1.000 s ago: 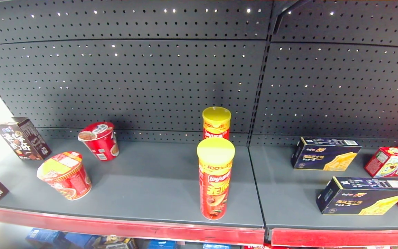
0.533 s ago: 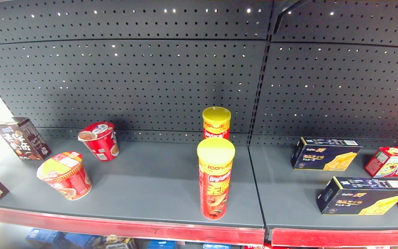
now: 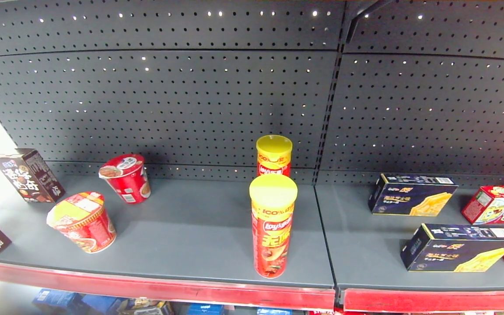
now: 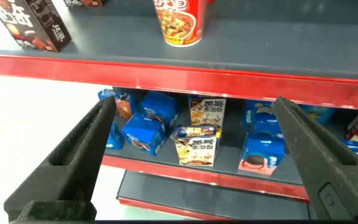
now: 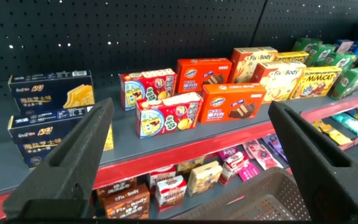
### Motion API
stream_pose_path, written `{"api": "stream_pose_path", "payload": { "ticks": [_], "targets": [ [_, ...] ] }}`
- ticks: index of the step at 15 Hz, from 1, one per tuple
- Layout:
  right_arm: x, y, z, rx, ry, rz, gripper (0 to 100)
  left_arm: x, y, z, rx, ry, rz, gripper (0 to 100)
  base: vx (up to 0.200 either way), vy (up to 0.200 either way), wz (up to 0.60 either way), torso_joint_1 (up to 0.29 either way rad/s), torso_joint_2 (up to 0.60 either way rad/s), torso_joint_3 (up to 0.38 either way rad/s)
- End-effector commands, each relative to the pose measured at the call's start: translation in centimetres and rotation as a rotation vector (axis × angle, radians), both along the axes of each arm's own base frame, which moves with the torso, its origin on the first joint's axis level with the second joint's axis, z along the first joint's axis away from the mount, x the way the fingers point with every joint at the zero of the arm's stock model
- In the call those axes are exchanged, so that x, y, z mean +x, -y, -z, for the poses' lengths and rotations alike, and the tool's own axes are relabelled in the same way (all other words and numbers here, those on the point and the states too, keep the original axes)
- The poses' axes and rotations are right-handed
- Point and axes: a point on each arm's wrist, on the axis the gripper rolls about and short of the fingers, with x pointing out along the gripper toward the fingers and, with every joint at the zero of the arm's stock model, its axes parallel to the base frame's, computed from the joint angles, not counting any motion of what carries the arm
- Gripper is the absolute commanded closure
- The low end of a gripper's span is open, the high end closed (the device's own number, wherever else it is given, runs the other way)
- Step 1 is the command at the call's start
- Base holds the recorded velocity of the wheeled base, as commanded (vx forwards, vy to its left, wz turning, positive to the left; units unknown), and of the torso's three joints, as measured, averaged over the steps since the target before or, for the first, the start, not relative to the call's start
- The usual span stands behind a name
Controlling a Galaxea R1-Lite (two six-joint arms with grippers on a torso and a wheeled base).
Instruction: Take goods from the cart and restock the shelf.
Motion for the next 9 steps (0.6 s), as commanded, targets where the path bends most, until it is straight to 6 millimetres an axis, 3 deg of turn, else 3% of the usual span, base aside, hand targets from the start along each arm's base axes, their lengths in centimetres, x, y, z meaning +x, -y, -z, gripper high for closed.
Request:
{"api": "stream_pose_path", "payload": {
  "ticks": [1,8,9],
  "targets": [
    [-0.41,-0.01,0.14,0.001,0.019,0.000,0,-0.01,-0.07,0.00,0.003,-0.002,0.053,0,0.000,0.000,0.00,0.000,0.00,0.000],
    [-0.28,-0.02,0.22,0.006,0.016,-0.008,0,-0.01,-0.07,0.00,0.000,-0.001,0.050,0,0.000,0.000,0.00,0.000,0.00,0.000],
    [-0.27,-0.01,0.12,0.006,0.016,-0.011,0,-0.02,-0.17,0.00,-0.005,-0.001,0.115,0,0.000,0.000,0.00,0.000,0.00,0.000]
  ]
}}
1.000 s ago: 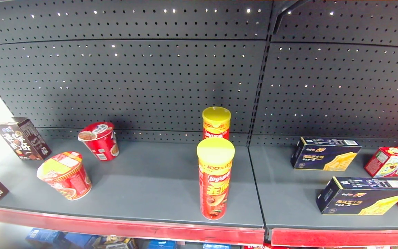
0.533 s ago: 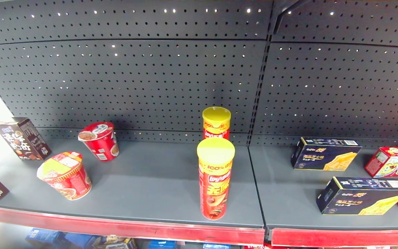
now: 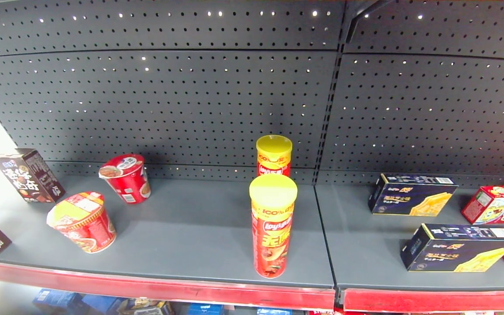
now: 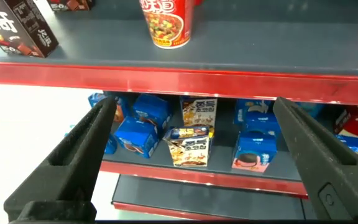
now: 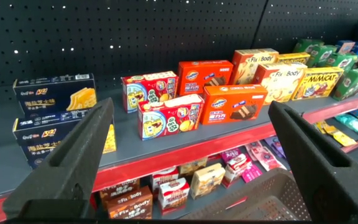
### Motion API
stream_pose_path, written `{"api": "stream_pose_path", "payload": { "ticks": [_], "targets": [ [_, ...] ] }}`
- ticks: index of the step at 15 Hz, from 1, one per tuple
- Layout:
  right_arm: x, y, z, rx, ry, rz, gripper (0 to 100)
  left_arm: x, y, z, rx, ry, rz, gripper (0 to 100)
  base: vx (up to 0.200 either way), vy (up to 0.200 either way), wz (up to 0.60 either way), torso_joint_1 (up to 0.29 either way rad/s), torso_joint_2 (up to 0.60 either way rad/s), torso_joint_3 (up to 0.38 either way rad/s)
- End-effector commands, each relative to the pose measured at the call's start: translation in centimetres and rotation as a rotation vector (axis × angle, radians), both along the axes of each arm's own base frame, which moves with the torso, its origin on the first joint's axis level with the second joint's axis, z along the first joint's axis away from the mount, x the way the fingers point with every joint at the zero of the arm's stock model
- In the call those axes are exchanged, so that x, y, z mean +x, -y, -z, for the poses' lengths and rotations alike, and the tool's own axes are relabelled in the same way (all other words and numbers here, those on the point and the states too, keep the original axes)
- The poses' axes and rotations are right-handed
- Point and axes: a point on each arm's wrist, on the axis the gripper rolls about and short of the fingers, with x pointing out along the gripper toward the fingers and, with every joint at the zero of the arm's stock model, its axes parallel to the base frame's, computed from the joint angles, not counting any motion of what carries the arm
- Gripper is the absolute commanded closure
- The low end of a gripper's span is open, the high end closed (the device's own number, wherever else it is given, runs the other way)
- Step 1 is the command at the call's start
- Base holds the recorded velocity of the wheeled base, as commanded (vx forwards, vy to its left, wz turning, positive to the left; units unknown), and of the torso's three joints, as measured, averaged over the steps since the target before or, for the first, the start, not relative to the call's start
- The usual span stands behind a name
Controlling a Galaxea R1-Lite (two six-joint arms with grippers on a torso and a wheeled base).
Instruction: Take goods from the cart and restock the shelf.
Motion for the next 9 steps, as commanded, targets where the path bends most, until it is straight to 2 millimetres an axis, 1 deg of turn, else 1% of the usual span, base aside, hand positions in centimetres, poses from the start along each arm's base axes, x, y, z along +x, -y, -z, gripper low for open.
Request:
{"api": "stream_pose_path", "payload": {
  "ticks": [1,2,3,5,6,7,9],
  "targets": [
    [0.1,0.0,-0.1,0.000,-0.002,-0.002,0,0.0,-0.1,0.0,-0.001,-0.002,0.085,0,0.000,0.000,0.00,0.000,0.00,0.000],
    [0.1,0.0,-0.1,0.000,-0.002,-0.002,0,-0.1,-0.2,0.0,-0.002,0.014,0.145,0,0.000,0.000,0.00,0.000,0.00,0.000],
    [0.1,0.0,-0.1,0.000,-0.005,-0.002,0,-0.3,-0.2,0.1,-0.002,0.042,0.155,0,0.000,0.000,0.00,0.000,0.00,0.000],
    [0.2,0.0,0.1,0.001,-0.011,-0.002,0,-0.4,-0.2,0.1,0.003,0.051,0.150,0,0.000,0.000,0.00,0.000,0.00,0.000],
    [0.4,0.0,0.5,0.001,-0.021,-0.002,0,-0.8,-0.2,0.1,0.004,0.106,0.111,0,0.000,0.000,0.00,0.000,0.00,0.000],
    [0.5,0.0,0.6,0.001,-0.027,-0.002,0,-0.8,-0.2,0.2,0.003,0.106,0.106,0,0.000,0.000,0.00,0.000,0.00,0.000],
    [0.6,0.0,1.7,0.002,-0.038,-0.003,0,-0.8,-0.2,0.2,-0.002,0.104,0.101,0,0.000,0.000,0.00,0.000,0.00,0.000]
  ]
}}
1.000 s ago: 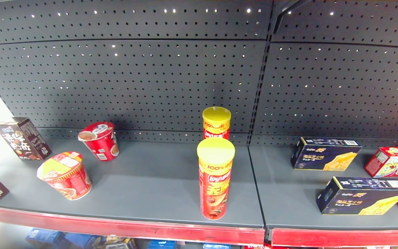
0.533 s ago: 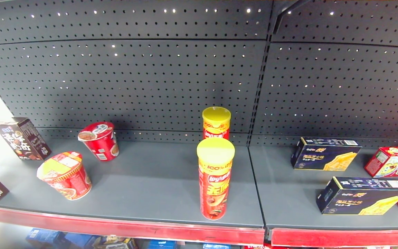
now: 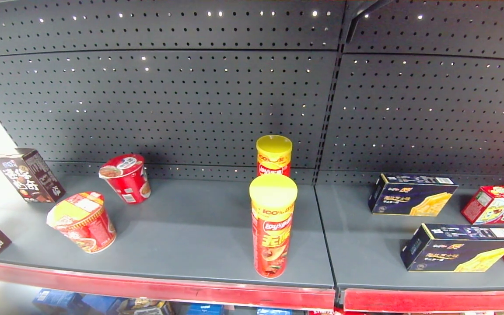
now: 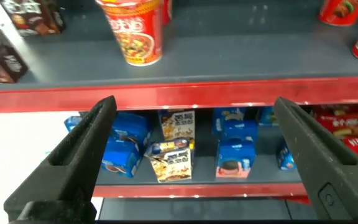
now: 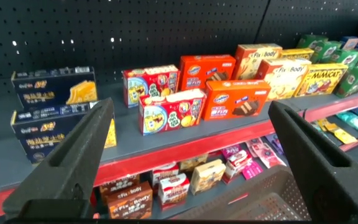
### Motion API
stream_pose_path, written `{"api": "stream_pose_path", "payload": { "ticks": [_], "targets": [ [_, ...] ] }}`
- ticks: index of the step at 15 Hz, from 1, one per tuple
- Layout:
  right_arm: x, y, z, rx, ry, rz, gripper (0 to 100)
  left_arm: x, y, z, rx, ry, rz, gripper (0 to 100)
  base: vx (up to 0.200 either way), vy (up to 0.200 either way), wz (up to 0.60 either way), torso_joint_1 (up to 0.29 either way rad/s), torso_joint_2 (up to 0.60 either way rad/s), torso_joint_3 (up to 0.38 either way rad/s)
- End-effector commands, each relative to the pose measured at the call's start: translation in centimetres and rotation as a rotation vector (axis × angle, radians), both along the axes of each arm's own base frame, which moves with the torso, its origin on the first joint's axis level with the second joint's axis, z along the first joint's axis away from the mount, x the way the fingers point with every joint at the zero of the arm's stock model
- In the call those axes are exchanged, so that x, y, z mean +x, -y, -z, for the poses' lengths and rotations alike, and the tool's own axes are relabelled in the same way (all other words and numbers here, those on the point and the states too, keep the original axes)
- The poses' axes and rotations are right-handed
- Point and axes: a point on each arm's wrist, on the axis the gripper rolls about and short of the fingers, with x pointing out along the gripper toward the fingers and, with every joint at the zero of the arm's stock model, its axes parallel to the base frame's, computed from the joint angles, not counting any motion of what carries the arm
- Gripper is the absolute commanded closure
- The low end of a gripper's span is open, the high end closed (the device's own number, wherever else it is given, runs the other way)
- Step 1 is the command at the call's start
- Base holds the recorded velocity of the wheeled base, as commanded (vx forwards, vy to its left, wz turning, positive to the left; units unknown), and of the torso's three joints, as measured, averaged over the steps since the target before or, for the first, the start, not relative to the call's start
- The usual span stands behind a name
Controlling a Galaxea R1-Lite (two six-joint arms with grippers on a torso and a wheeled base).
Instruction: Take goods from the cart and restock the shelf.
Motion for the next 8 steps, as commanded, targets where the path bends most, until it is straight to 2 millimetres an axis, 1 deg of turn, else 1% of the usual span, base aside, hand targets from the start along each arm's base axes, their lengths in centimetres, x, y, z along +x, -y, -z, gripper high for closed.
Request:
{"api": "stream_pose_path", "payload": {
  "ticks": [1,3,5,6,7,8],
  "targets": [
    [0.3,0.0,1.0,0.002,-0.009,-0.002,0,-0.2,0.0,0.0,-0.010,0.021,-0.004,0,0.000,0.000,0.00,0.000,0.00,0.000],
    [1.5,0.0,2.4,0.053,-0.022,-0.013,0,-0.2,0.0,0.0,-0.016,0.021,-0.006,0,0.000,0.000,0.00,0.000,0.00,0.000],
    [2.9,-0.1,4.5,0.063,-0.046,-0.094,0,-0.2,0.0,0.0,-0.014,0.021,-0.006,0,0.000,0.000,0.00,0.000,0.00,0.000],
    [3.4,-0.2,5.3,0.063,-0.063,-0.121,0,-0.2,0.0,0.0,-0.014,0.021,-0.007,0,0.000,0.000,0.00,0.000,0.00,0.000],
    [4.2,-0.3,7.9,0.055,-0.095,-0.188,0,-0.2,0.0,0.0,-0.014,0.021,-0.006,0,0.000,0.000,0.00,0.000,0.00,0.000],
    [4.5,-0.3,9.0,0.051,-0.108,-0.212,0,-0.2,0.0,0.0,-0.014,0.021,-0.006,0,0.000,0.000,0.00,0.000,0.00,0.000]
  ]
}}
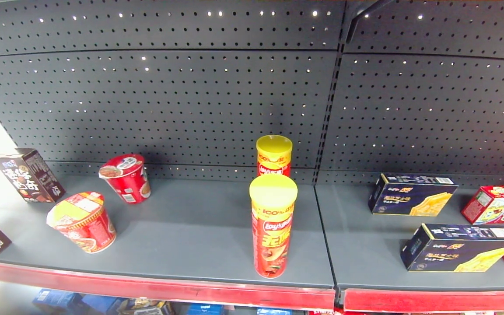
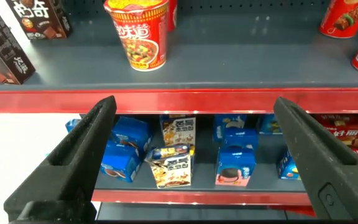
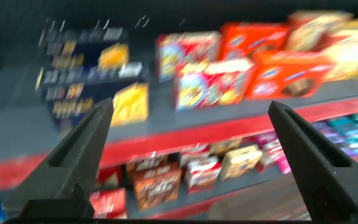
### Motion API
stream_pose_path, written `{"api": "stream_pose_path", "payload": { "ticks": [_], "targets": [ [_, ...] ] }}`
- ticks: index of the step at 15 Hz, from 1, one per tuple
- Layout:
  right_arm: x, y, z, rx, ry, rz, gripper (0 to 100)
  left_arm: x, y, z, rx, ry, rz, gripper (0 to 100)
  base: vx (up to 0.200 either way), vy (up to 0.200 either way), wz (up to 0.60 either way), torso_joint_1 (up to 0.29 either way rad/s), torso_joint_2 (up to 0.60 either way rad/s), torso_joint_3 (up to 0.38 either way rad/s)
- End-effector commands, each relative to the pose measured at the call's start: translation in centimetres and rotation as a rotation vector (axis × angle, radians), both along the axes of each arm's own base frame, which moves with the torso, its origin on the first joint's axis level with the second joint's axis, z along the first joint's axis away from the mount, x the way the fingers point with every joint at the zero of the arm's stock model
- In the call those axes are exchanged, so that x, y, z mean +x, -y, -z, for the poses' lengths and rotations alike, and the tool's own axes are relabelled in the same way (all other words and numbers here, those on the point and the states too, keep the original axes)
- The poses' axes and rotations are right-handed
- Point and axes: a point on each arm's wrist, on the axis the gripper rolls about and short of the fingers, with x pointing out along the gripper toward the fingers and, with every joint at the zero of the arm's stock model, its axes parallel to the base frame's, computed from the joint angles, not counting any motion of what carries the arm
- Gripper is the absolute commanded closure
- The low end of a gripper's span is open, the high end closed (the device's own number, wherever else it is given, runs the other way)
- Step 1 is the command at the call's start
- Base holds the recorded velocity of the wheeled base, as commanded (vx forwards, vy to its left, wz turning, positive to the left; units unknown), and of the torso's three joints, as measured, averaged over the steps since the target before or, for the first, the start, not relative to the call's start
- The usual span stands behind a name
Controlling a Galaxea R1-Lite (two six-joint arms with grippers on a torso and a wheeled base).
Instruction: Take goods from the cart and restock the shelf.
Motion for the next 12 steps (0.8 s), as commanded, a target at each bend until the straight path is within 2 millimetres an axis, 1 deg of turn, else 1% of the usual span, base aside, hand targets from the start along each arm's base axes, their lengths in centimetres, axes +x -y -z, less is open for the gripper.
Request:
{"api": "stream_pose_path", "payload": {
  "ticks": [1,3,4,5,7,8,12],
  "targets": [
    [0.8,0.0,3.4,-0.013,-0.019,-0.070,0,0.0,0.0,0.0,0.001,0.002,0.000,0,0.000,0.000,0.00,0.000,0.00,0.000],
    [2.0,-0.2,5.4,-0.035,-0.030,-0.129,0,0.0,0.0,0.0,0.001,0.002,0.000,0,0.000,0.000,0.00,0.000,0.00,0.000],
    [2.4,-0.2,6.1,-0.037,-0.012,-0.138,0,0.0,0.0,0.0,0.001,0.002,0.000,0,0.000,0.000,0.00,0.000,0.00,0.000],
    [2.5,-0.3,6.0,-0.041,0.013,-0.181,0,0.0,0.0,0.0,-0.001,0.002,0.000,0,0.000,0.000,0.00,0.000,0.00,0.000],
    [2.5,-0.4,6.1,-0.024,0.007,-0.226,0,0.0,0.0,0.0,0.001,0.002,0.000,0,0.000,0.000,0.00,0.000,0.00,0.000],
    [2.5,-0.5,6.1,-0.008,0.014,-0.275,0,0.0,0.0,0.0,0.001,0.002,0.000,0,0.000,0.000,0.00,0.000,0.00,0.000],
    [2.5,-0.5,6.1,-0.011,0.011,-0.301,0,0.0,0.0,0.0,0.001,0.002,0.000,0,0.000,0.000,0.00,0.000,0.00,0.000]
  ]
}}
